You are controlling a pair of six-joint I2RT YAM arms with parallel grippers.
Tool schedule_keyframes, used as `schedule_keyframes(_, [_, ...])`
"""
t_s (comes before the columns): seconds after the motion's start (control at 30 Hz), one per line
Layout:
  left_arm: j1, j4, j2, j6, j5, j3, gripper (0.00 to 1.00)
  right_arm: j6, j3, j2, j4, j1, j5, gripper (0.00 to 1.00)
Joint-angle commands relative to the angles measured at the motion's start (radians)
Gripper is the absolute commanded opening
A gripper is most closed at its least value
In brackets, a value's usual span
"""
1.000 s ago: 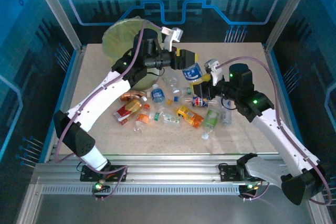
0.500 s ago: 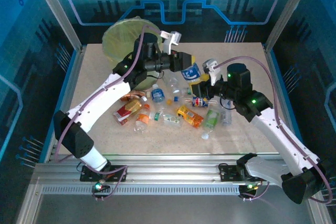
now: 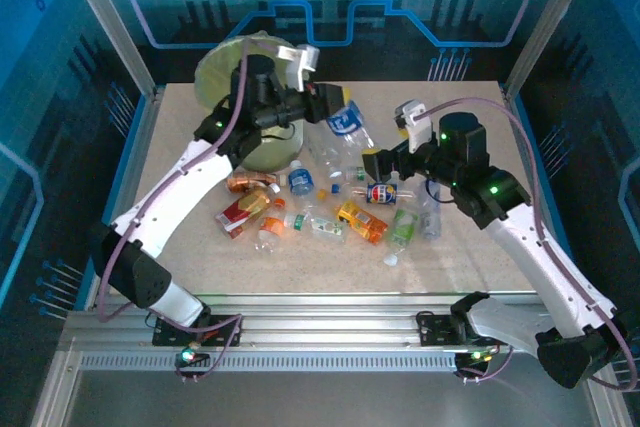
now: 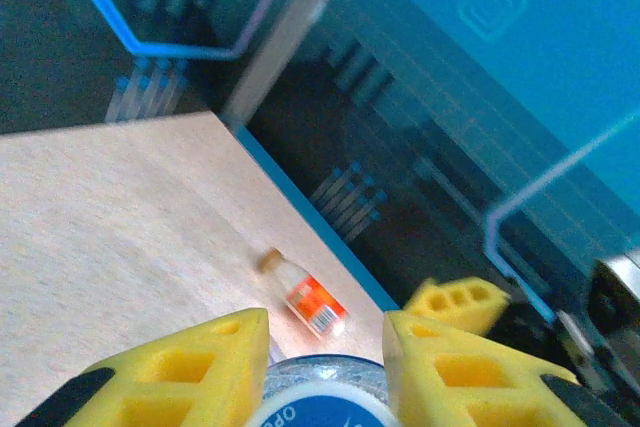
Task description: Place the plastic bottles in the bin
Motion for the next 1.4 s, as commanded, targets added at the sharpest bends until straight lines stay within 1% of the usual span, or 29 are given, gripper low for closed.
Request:
schedule_keyframes(0.0, [0.063, 0.036, -0.038, 0.049, -0.077, 0.079, 0.00, -0.006, 0.047, -0.044, -0.091, -0.019, 0.076, 1.00])
schedule_keyframes(0.1, [0.133, 0.047, -0.031, 0.058, -0.119, 0.112, 0.00, 0.015, 0.052, -0.065, -0.122, -0.040, 0.149, 1.00])
schedule_keyframes(0.17, [0.177, 0.059, -0.026, 0.078, -0.153, 0.133, 0.00, 0.062, 0.073, -0.059, -0.170, -0.083, 0.246, 1.00])
schedule_keyframes(0.2, [0.192, 0.060, -0.022, 0.094, -0.169, 0.148, 0.00, 0.093, 0.090, -0.047, -0.204, -0.121, 0.283, 1.00])
schedule_keyframes(0.27, [0.220, 0.045, -0.005, 0.139, -0.211, 0.188, 0.00, 0.168, 0.131, -0.005, -0.298, -0.241, 0.307, 1.00])
schedule_keyframes(0.3, [0.230, 0.033, 0.004, 0.158, -0.231, 0.208, 0.00, 0.202, 0.145, 0.021, -0.343, -0.295, 0.297, 1.00])
schedule_keyframes(0.37, [0.250, 0.002, 0.027, 0.204, -0.270, 0.250, 0.00, 0.258, 0.166, 0.080, -0.412, -0.435, 0.245, 1.00])
schedule_keyframes(0.47, [0.274, -0.037, 0.067, 0.269, -0.320, 0.296, 0.00, 0.279, 0.163, 0.160, -0.437, -0.578, 0.167, 1.00])
schedule_keyframes(0.57, [0.294, -0.076, 0.113, 0.320, -0.368, 0.330, 0.00, 0.277, 0.153, 0.233, -0.432, -0.670, 0.117, 1.00])
schedule_keyframes(0.67, [0.312, -0.088, 0.154, 0.358, -0.388, 0.344, 0.00, 0.263, 0.158, 0.311, -0.436, -0.732, 0.105, 1.00])
schedule_keyframes(0.8, [0.324, -0.100, 0.205, 0.386, -0.403, 0.348, 0.00, 0.234, 0.176, 0.424, -0.457, -0.779, 0.104, 1.00])
schedule_keyframes(0.87, [0.329, -0.115, 0.235, 0.386, -0.406, 0.349, 0.00, 0.219, 0.179, 0.486, -0.467, -0.795, 0.081, 1.00])
schedule_keyframes(1.03, [0.333, -0.149, 0.287, 0.385, -0.409, 0.341, 0.00, 0.189, 0.172, 0.603, -0.465, -0.799, 0.066, 1.00])
schedule_keyframes(1.17, [0.335, -0.178, 0.324, 0.380, -0.400, 0.337, 0.00, 0.167, 0.169, 0.671, -0.460, -0.799, 0.073, 1.00])
schedule_keyframes(1.27, [0.335, -0.182, 0.341, 0.374, -0.399, 0.313, 0.00, 0.152, 0.164, 0.711, -0.453, -0.799, 0.054, 1.00])
schedule_keyframes(1.37, [0.335, -0.185, 0.357, 0.361, -0.398, 0.288, 0.03, 0.144, 0.155, 0.741, -0.441, -0.800, 0.030, 1.00])
